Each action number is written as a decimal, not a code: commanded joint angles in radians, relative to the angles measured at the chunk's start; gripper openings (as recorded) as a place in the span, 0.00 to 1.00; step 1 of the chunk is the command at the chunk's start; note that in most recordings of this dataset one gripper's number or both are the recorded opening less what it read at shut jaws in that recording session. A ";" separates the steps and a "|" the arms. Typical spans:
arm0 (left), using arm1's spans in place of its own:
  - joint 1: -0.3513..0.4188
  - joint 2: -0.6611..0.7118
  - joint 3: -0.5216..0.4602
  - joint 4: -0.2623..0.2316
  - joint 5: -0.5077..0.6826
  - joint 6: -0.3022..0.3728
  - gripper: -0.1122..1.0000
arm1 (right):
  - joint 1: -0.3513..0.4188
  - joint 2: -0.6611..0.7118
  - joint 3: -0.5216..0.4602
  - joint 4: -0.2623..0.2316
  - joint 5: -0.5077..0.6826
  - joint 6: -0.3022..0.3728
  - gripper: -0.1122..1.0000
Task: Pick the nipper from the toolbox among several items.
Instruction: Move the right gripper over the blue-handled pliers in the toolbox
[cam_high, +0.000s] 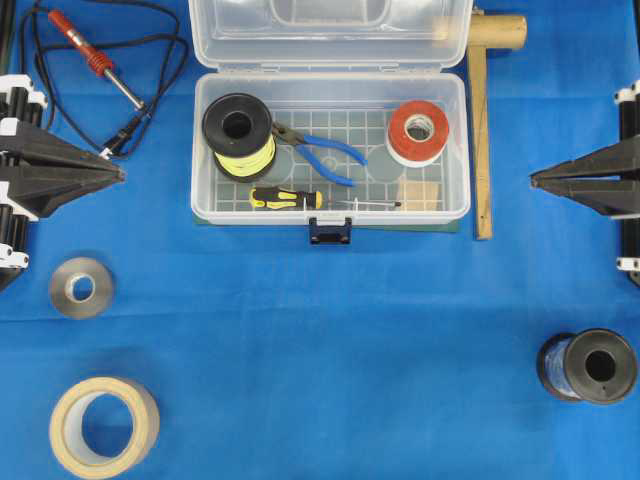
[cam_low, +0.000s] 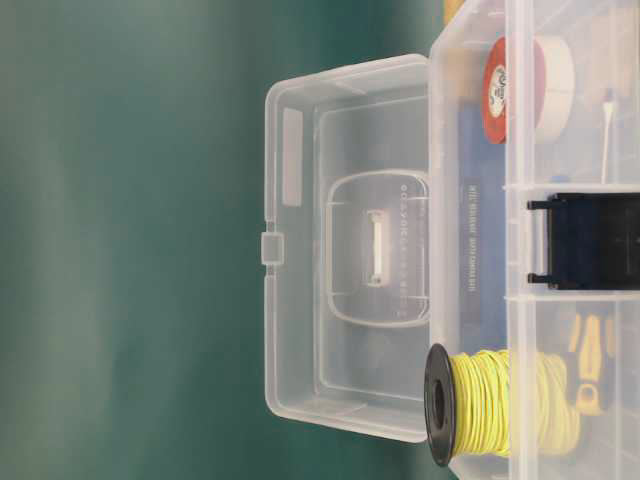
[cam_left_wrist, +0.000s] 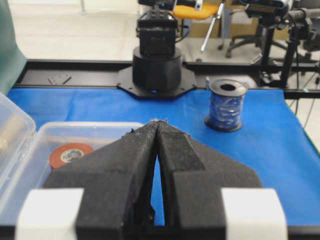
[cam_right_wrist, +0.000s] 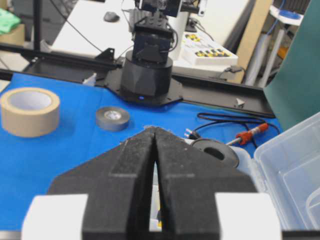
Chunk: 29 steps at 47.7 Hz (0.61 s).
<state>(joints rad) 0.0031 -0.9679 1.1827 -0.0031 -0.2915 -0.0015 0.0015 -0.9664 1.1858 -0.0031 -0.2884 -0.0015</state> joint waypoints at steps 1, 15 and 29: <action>0.002 0.009 -0.014 -0.032 -0.006 0.006 0.10 | -0.003 0.020 -0.031 0.002 0.002 0.008 0.10; 0.003 0.011 -0.012 -0.032 -0.006 0.006 0.10 | -0.137 0.164 -0.219 0.020 0.291 0.037 0.10; 0.005 0.017 -0.012 -0.034 -0.006 0.006 0.10 | -0.232 0.449 -0.460 0.006 0.499 0.028 0.15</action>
<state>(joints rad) 0.0046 -0.9603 1.1827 -0.0337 -0.2915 0.0031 -0.2086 -0.5814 0.7992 0.0092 0.1810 0.0276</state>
